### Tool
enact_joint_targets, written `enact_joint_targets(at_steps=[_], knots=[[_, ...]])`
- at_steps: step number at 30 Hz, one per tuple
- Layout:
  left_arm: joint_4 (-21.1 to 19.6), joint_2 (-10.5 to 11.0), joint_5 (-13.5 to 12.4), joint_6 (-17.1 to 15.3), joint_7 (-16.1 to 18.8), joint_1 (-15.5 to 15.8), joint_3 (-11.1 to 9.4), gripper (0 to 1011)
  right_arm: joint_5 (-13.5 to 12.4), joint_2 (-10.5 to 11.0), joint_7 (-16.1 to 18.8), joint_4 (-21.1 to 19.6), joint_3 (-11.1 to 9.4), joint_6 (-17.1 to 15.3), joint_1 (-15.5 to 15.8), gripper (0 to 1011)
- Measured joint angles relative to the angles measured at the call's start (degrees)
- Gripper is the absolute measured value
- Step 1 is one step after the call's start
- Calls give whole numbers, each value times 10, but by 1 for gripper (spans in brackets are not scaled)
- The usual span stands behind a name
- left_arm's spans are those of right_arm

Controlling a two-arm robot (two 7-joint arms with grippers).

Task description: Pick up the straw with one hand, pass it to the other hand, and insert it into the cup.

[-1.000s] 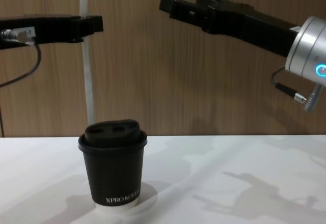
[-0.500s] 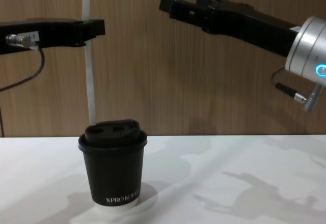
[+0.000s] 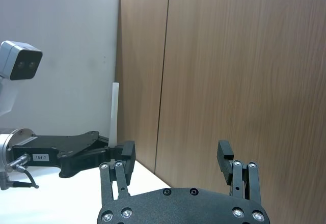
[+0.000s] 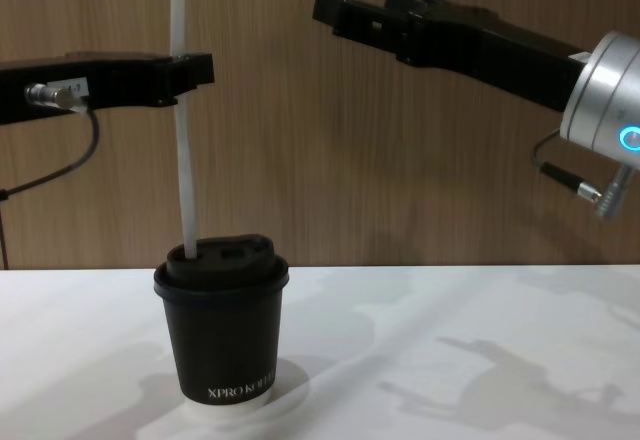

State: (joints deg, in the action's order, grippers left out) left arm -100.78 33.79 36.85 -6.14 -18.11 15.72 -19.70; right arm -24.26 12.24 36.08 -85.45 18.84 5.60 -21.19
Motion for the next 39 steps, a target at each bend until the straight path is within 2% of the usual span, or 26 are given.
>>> enact_joint_targets(at_steps=[15,36,39], knots=[[12,-10,-4,-3,-12,2,0,4,0,0,0,0,0,0,0,1001],[23,-7,-20,-13,-28,0,1,3,0,0,0,0,0,0,0,1001],[25,-8,-21,-15,-30,-2,1,26,0,0,0,0,0,0,0,1001]])
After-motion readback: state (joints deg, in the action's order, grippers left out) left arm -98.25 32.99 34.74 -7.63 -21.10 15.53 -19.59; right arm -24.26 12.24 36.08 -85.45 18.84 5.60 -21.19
